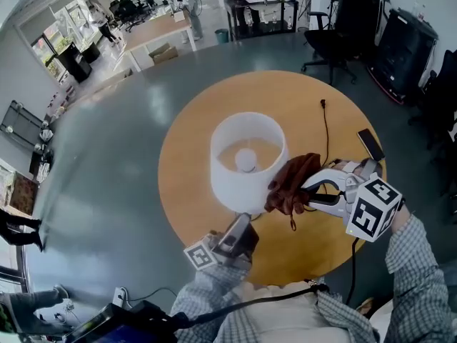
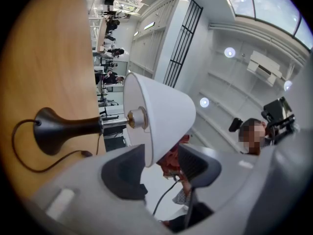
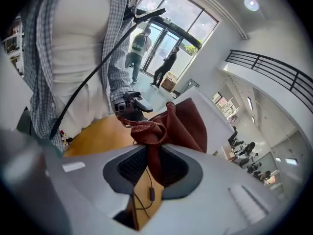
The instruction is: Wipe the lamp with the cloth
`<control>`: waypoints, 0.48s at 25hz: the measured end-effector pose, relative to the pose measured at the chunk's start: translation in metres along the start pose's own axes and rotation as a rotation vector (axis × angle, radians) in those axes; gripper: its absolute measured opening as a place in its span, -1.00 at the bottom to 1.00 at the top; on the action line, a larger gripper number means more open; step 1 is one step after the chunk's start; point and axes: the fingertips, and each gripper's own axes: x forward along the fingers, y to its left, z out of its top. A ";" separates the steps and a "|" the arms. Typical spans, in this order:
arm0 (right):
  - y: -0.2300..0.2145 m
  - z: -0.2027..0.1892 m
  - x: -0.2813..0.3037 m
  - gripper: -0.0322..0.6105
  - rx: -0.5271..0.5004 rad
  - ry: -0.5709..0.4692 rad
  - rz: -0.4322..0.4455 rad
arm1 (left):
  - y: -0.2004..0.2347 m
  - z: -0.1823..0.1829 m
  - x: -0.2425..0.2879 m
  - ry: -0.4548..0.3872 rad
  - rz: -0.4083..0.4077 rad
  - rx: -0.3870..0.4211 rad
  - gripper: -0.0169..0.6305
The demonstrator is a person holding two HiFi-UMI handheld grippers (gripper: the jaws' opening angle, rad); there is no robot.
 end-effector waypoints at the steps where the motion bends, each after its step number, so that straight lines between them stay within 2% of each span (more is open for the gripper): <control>1: 0.001 0.000 0.002 -0.67 0.008 -0.005 0.000 | 0.003 -0.002 -0.007 0.011 0.022 0.005 -0.32; 3: 0.002 -0.001 0.004 -0.67 0.029 -0.018 -0.001 | 0.008 -0.001 -0.022 0.034 0.078 0.043 -0.30; 7: 0.005 -0.007 0.007 -0.67 0.074 -0.038 -0.002 | -0.011 0.026 -0.040 0.156 0.164 0.274 -0.28; 9: 0.009 -0.011 0.010 -0.67 0.097 -0.042 -0.007 | -0.029 0.044 -0.039 0.240 0.177 0.388 -0.28; 12: 0.010 -0.013 0.014 -0.67 0.142 -0.065 -0.026 | -0.058 0.063 -0.016 0.422 0.165 0.575 -0.28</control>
